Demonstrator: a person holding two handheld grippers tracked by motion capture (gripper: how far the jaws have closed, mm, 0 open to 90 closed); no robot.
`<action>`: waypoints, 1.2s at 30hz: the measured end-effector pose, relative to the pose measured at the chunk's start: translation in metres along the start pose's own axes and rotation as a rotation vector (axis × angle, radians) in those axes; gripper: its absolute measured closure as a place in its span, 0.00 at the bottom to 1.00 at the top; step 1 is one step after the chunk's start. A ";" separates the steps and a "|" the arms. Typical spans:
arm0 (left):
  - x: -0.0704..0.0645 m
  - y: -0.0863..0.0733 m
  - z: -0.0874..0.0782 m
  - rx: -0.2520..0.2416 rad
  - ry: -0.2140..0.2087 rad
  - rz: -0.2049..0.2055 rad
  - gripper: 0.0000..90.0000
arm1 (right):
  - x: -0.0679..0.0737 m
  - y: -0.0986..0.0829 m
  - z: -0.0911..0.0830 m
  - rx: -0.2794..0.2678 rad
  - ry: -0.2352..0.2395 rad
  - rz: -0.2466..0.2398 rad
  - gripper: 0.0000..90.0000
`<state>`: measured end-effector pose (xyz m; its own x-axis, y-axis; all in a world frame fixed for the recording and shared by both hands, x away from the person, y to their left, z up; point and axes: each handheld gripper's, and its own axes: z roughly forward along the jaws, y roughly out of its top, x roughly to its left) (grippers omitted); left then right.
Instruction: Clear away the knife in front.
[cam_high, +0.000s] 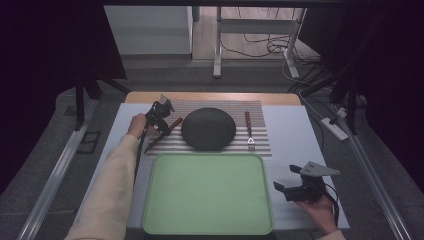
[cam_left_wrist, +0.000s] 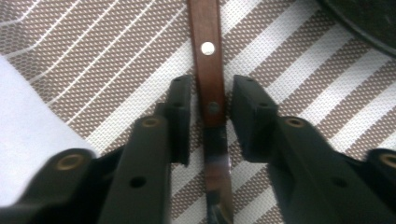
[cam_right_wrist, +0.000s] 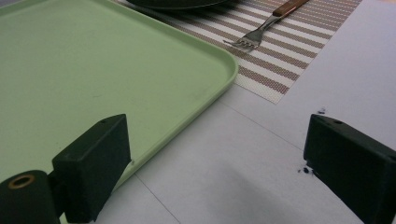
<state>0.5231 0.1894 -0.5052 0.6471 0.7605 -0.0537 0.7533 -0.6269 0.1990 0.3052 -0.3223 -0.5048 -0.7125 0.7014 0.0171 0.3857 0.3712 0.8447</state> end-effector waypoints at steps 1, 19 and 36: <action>-0.001 0.000 0.000 0.002 0.004 0.001 0.78 | 0.000 0.000 0.000 0.000 0.000 -0.001 0.08; -0.011 -0.003 -0.001 -0.017 0.057 0.041 0.86 | 0.000 0.000 -0.001 -0.001 0.002 -0.002 0.08; -0.006 -0.029 -0.033 -0.089 0.025 0.044 0.86 | 0.000 0.000 0.000 0.003 -0.002 0.000 0.08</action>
<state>0.4938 0.2081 -0.4787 0.6754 0.7372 -0.0183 0.7100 -0.6433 0.2864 0.3051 -0.3223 -0.5049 -0.7110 0.7030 0.0162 0.3874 0.3725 0.8433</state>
